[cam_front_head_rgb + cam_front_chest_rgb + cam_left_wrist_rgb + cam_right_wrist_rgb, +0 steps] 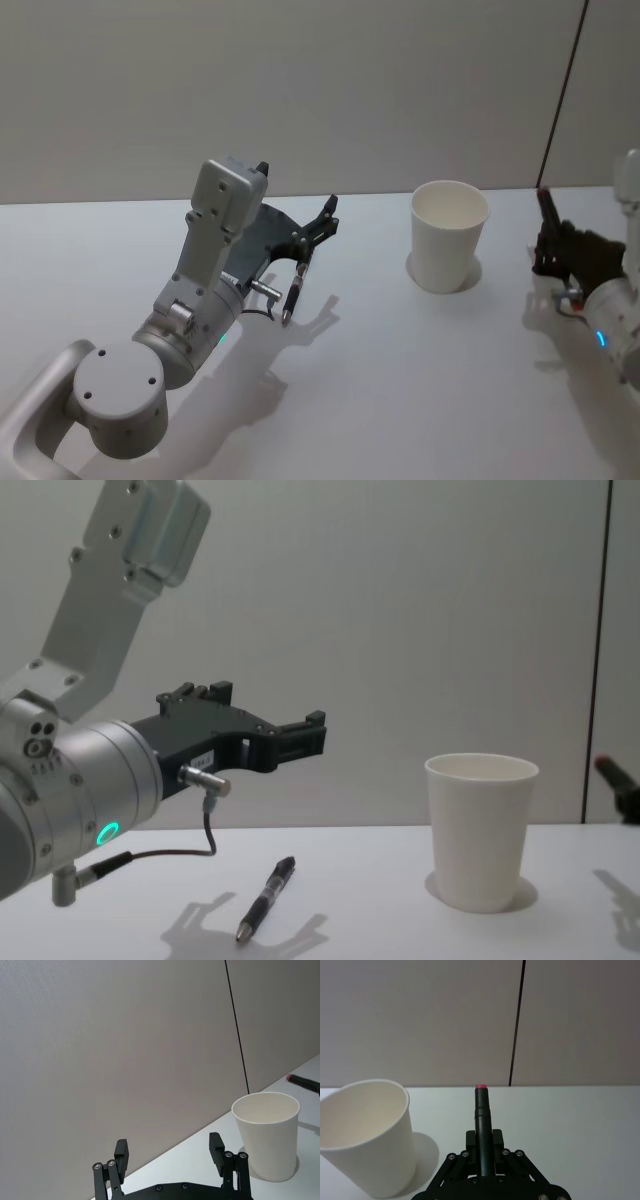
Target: Place the pen into the pen holder.
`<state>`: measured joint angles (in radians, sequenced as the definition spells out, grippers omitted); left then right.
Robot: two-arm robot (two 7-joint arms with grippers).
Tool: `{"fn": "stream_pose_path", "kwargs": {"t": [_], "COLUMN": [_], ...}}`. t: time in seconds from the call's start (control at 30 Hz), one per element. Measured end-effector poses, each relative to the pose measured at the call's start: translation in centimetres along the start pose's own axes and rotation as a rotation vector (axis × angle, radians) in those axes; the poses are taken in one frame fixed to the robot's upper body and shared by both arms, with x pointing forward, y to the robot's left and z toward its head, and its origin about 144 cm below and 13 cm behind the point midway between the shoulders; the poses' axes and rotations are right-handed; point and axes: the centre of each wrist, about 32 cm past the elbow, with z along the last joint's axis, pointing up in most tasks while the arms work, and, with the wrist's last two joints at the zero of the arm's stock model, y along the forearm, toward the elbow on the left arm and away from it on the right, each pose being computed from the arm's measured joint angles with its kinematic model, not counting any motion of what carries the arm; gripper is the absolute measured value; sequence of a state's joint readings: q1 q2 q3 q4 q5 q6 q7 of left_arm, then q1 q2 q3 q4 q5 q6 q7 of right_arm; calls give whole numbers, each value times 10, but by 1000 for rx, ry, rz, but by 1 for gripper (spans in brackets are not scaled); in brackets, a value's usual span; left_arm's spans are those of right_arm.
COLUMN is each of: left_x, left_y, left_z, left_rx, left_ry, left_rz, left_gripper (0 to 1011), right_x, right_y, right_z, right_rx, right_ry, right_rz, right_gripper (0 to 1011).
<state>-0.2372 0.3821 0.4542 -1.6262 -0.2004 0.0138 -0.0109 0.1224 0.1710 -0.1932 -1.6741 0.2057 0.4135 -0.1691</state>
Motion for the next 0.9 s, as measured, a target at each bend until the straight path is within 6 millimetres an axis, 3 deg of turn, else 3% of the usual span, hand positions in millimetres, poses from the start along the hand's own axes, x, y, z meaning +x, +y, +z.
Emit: {"fn": "stream_pose_path", "kwargs": {"t": [0.53, 0.9], "left_x": [0, 0], "left_y": [0, 0], "left_z": [0, 0], "left_rx": [0, 0], "left_ry": [0, 0], "left_rz": [0, 0], "left_gripper": [1001, 1001], "right_x": [11, 18], "right_y": [-5, 4], "right_z": [17, 32], "right_rx": [241, 409], "right_ry": [-59, -91], "right_rz": [29, 123], "right_gripper": [171, 171]}}
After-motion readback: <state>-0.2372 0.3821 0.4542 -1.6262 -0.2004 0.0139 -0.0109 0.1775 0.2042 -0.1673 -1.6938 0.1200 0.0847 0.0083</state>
